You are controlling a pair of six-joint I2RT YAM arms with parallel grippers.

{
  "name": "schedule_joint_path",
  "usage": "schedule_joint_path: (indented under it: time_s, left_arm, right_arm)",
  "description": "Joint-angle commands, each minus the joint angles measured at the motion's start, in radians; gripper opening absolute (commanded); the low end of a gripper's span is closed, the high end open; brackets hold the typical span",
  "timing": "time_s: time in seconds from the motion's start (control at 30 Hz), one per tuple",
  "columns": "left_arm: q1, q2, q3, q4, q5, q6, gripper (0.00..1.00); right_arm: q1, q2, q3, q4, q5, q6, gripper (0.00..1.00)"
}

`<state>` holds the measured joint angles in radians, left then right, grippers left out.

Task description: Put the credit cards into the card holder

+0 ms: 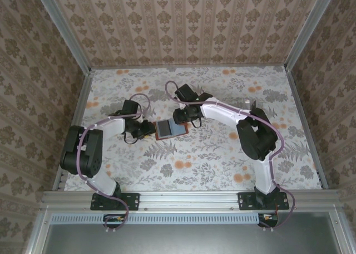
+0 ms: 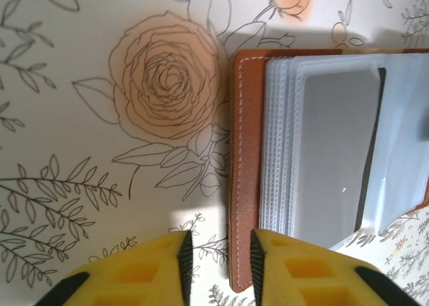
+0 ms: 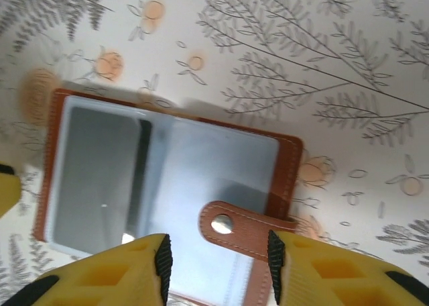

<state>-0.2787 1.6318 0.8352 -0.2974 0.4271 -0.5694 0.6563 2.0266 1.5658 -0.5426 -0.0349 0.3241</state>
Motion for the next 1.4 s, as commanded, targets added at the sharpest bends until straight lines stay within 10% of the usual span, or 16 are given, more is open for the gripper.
schedule_joint_path:
  time_s: [0.0,1.37]
  left_arm:
    - [0.006,0.008,-0.009,0.017,0.01,-0.006,0.35]
    - [-0.052,0.129,0.097,0.021,0.038,-0.011,0.46]
  right_arm:
    - [0.023,0.04,0.014,-0.064,0.091,-0.03,0.47]
    - [-0.023,-0.037,-0.144,0.082,0.276,-0.025,0.4]
